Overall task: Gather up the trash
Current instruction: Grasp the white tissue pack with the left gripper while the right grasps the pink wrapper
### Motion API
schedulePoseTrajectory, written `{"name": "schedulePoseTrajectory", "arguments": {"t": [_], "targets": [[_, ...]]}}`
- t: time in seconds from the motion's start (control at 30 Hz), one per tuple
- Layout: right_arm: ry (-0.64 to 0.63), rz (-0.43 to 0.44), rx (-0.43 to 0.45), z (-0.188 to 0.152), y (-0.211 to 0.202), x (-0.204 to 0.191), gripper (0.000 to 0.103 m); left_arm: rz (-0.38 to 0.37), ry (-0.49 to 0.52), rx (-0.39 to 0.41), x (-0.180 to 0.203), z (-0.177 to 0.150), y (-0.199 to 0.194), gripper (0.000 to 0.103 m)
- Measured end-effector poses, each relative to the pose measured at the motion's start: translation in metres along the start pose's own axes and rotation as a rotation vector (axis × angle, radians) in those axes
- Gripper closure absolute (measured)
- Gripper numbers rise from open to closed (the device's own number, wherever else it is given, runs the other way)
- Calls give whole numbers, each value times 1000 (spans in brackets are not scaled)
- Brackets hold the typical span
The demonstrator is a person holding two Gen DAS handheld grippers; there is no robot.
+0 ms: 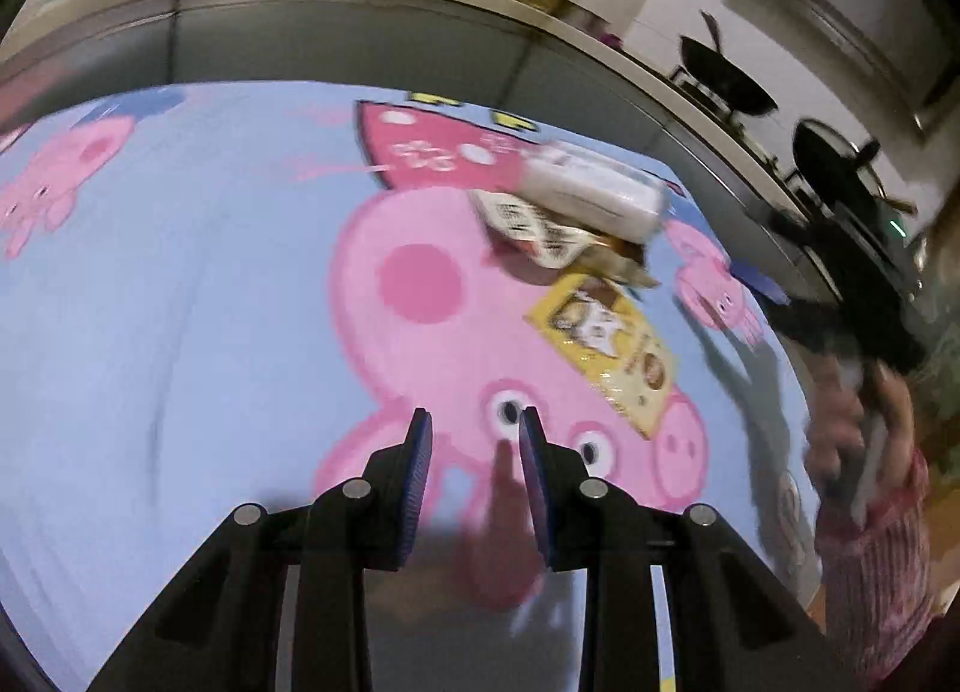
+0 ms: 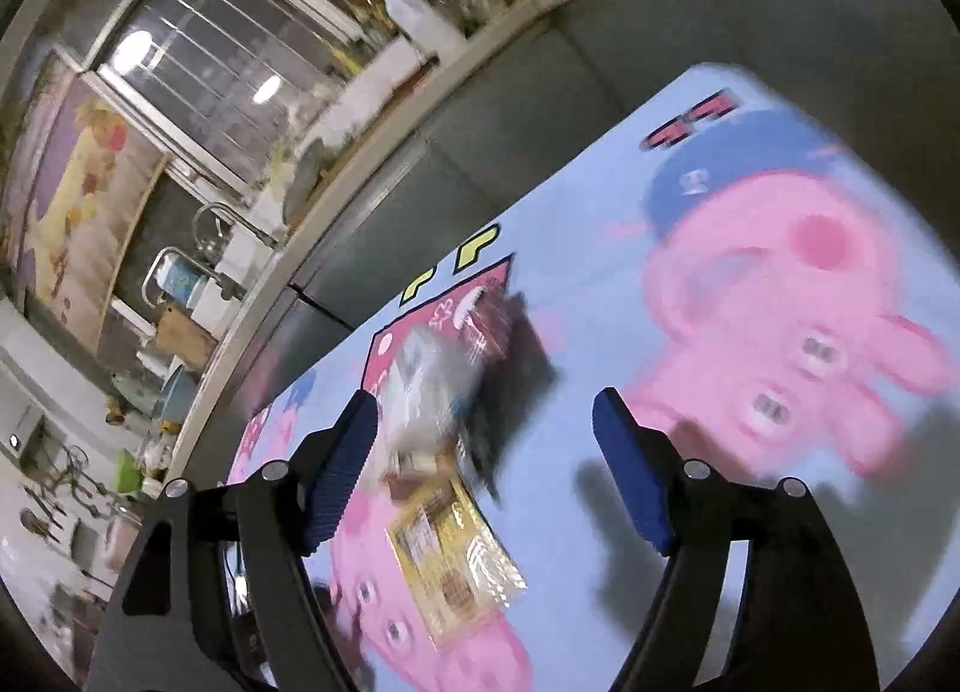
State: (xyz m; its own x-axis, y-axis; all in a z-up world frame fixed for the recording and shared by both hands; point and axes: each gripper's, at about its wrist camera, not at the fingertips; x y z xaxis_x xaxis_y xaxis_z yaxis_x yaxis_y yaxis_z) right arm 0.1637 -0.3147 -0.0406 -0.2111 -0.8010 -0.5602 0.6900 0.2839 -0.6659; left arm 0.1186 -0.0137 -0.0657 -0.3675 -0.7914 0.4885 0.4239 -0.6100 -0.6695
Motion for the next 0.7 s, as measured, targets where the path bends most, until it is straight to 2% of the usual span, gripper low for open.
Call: {"name": "schedulePoseTrajectory", "arguments": {"t": [0.17, 0.2, 0.23, 0.33, 0.37, 0.5, 0.7], "targets": [[-16, -68, -58, 31, 63, -19, 29, 11, -31, 21, -16, -2, -15, 73], [-19, -75, -66, 32, 70, -20, 35, 11, -35, 23, -22, -5, -21, 73], [-23, -72, -89, 34, 79, -22, 52, 15, -38, 25, -23, -5, -23, 73], [-43, -13, -162, 19, 88, -33, 89, 7, -48, 29, -31, -6, -28, 73], [-57, 5, -177, 13, 87, -37, 96, 3, -49, 32, -31, -5, -29, 74], [-116, 87, -224, -42, 66, -57, 98, -24, -57, 43, -31, -1, -30, 73], [-186, 146, -290, -130, 34, -71, 98, -16, -58, 73, -31, 3, -43, 73]]}}
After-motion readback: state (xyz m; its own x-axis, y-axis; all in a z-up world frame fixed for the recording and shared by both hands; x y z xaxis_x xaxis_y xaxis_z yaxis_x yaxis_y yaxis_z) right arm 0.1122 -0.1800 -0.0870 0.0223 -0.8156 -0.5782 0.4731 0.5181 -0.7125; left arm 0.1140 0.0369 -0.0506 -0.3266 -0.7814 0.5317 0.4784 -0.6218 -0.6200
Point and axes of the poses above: each gripper's, at about its wrist camera, not at the fingertips, and y roughly the way its jaws point, x to its right, z to its top, and after that the axes turned 9 degrees about -z, right-handed
